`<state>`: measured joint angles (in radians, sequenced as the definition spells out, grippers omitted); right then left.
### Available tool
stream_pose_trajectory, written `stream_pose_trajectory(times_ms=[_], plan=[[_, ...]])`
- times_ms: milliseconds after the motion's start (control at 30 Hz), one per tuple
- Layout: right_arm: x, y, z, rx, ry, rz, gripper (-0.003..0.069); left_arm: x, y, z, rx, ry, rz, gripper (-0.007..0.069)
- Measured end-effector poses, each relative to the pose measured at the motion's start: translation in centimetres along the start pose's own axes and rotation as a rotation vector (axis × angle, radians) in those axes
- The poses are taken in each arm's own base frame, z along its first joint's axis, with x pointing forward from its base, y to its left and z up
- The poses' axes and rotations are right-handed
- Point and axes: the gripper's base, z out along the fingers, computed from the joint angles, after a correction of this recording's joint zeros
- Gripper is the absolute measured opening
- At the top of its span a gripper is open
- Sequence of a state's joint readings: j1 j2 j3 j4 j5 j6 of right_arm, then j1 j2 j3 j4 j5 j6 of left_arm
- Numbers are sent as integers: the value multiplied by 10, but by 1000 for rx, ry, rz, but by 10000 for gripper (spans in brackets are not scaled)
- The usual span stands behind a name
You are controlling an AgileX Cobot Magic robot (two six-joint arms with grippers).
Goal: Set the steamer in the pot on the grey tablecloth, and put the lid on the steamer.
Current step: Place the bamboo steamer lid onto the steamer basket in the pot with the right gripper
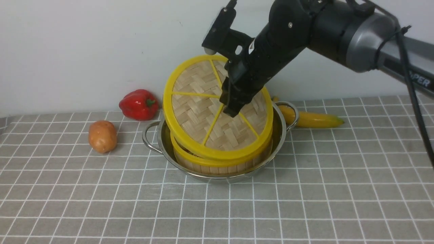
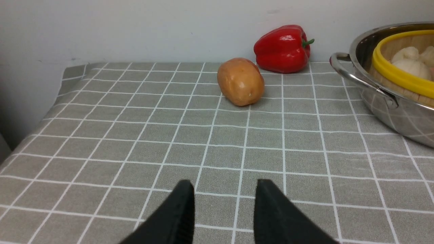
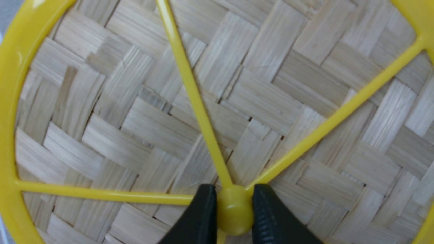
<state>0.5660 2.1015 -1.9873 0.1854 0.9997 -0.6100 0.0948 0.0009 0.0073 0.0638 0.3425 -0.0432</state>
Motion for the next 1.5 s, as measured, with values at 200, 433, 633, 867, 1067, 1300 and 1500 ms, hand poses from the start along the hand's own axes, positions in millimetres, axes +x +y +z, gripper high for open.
stream_pose_trajectory(times_ms=[200,433,633,867,1067,1300,1500], plan=[[0,-1,0,6,3,-6,148,0,0,0,0,0,0,243],[4,-4,0,41,48,-25,148,0,0,0,0,0,0,243],[5,-5,0,49,54,-29,148,0,0,0,0,0,0,243],[4,-5,0,59,39,-25,148,0,0,0,0,0,0,243],[3,-6,0,65,26,-25,148,0,0,0,0,0,0,243],[2,-4,0,51,15,-10,148,0,0,0,0,0,0,243],[4,-2,0,25,37,-2,148,0,0,0,0,0,0,243]])
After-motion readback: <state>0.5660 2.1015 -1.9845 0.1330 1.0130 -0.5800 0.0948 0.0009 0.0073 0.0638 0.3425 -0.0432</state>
